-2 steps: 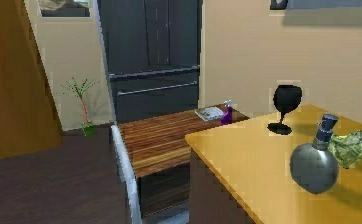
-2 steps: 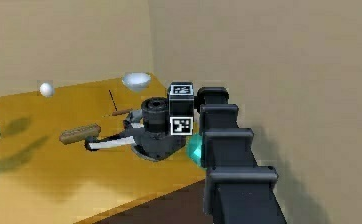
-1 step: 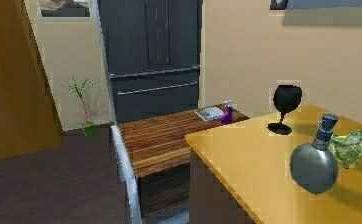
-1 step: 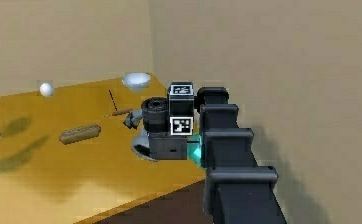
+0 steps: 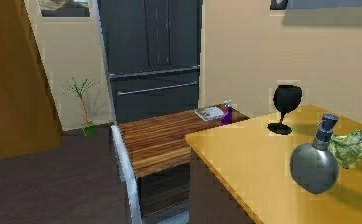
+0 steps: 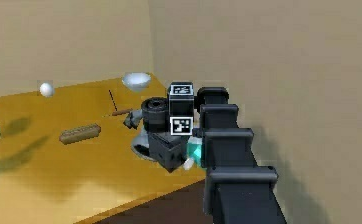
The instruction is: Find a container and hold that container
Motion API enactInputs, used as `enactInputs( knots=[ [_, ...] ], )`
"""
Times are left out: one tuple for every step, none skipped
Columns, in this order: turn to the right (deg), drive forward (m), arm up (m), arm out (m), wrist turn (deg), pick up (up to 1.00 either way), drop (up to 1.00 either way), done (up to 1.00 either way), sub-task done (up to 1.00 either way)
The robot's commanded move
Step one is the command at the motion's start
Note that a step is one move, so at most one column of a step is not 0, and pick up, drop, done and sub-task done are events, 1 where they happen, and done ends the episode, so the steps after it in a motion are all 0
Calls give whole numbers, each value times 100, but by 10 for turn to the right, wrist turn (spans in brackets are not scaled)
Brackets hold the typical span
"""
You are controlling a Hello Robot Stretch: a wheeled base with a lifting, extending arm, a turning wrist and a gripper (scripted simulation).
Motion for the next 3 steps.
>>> enactInputs(
  knots=[
    [0, 0, 0, 0, 60, 0, 0, 0, 0],
    [0, 0, -8, 0, 0, 0, 0, 0, 0],
    [0, 0, 0, 0, 0, 100, 0, 0, 0]
  ],
)
